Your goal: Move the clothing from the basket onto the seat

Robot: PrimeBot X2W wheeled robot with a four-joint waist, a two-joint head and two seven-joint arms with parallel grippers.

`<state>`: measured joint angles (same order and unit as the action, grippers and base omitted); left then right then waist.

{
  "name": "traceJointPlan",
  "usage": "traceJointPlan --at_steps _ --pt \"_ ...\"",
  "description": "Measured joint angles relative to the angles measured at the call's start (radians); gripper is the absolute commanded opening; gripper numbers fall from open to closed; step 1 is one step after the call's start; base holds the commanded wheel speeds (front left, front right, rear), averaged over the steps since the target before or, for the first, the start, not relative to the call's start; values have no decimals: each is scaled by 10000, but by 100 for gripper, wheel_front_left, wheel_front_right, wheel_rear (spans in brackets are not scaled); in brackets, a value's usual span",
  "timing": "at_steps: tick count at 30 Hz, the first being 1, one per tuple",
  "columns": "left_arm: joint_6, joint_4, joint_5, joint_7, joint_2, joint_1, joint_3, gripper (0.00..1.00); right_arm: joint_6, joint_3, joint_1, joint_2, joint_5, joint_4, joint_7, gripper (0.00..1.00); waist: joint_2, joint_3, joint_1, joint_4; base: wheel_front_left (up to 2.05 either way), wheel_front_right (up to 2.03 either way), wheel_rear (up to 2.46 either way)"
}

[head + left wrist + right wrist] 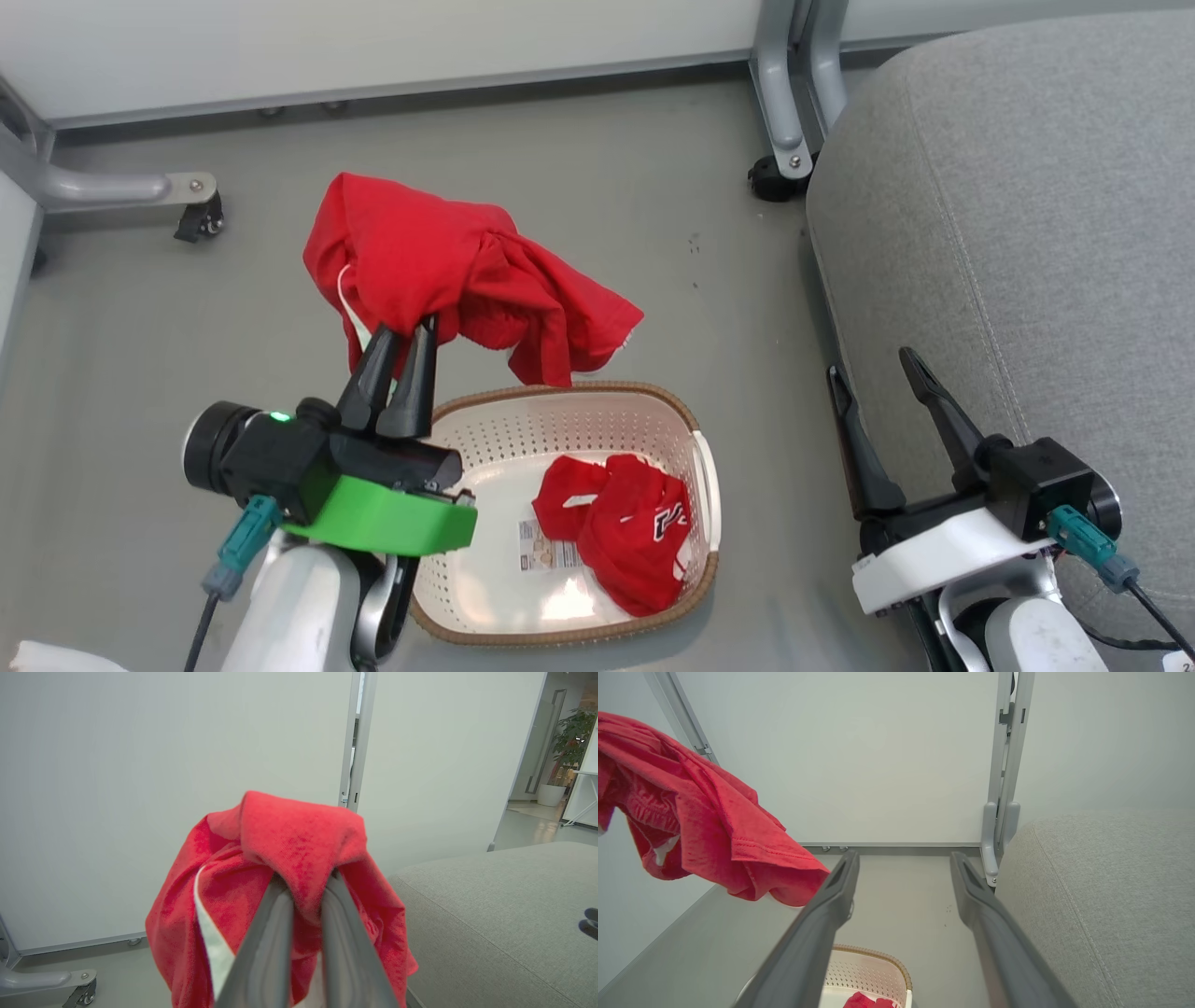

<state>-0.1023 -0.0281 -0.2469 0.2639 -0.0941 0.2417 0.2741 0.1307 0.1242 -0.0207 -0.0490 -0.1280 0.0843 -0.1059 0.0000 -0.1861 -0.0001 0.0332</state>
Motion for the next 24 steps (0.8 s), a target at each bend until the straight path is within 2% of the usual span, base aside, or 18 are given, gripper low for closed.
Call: traceJointPlan --at_steps 14,24 --pt "224 940 -15 0 230 -1578 316 0 0 56 984 0 -130 217 508 100 0 1393 0 -72 0 0 0" --pt "309 1218 -21 0 270 -1928 539 0 0 104 1373 0 -234 403 740 100 0 1809 0 -59 0 0 0"
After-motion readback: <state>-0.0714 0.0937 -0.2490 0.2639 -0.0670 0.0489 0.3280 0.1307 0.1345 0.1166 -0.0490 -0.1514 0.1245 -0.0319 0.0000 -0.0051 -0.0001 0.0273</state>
